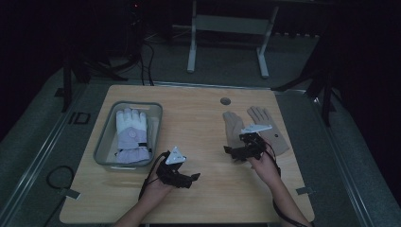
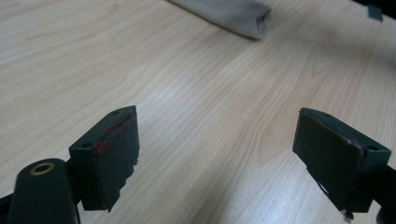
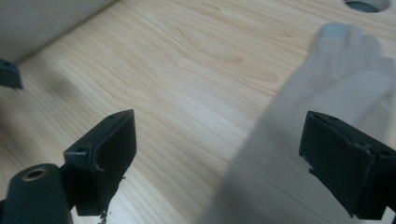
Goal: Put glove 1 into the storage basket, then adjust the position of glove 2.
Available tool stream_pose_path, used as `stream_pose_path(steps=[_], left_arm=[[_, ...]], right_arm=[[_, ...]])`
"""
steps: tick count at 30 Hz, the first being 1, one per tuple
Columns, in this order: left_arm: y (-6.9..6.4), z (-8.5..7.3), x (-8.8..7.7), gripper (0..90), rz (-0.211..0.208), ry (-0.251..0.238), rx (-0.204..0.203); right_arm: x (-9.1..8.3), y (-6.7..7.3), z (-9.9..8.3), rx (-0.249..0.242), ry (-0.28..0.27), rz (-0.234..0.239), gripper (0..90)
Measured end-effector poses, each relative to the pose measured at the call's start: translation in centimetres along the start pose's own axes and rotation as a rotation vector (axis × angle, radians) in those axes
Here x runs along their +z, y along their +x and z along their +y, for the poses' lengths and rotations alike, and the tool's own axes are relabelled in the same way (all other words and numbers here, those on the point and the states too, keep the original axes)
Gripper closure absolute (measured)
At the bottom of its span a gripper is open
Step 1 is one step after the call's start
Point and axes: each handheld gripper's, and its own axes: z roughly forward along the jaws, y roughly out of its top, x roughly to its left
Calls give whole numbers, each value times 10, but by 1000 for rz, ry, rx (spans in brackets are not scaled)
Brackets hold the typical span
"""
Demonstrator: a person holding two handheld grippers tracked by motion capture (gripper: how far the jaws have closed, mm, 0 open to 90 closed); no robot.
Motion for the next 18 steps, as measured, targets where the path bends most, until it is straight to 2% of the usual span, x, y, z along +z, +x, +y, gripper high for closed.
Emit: stream_pose_path(steps=[4, 6, 10, 11, 12, 14, 16, 18], left_arm=[[2, -7, 0, 148, -7, -11, -24], [3, -10, -1, 148, -3, -21, -28], [2, -13, -3, 149, 23, -32, -14], [0, -14, -4, 149, 37, -33, -5], [-1, -15, -5, 149, 49, -37, 11], [-2, -16, -5, 149, 59, -38, 23], [-1, -17, -6, 150, 55, -43, 11], [-1, -19, -7, 150, 53, -43, 5]], right_arm=[[-6, -8, -12, -40, -6, -37, 124], [-10, -13, -17, -41, -1, -30, 123], [-16, -20, -22, -25, -24, -8, 125], [-19, -26, -24, 7, -43, 29, 124], [-20, -29, -25, 22, -50, 33, 122], [-21, -32, -24, 36, -68, 18, 114], [-21, -33, -23, 21, -63, -15, 109], [-18, -35, -22, 23, -58, -12, 109]])
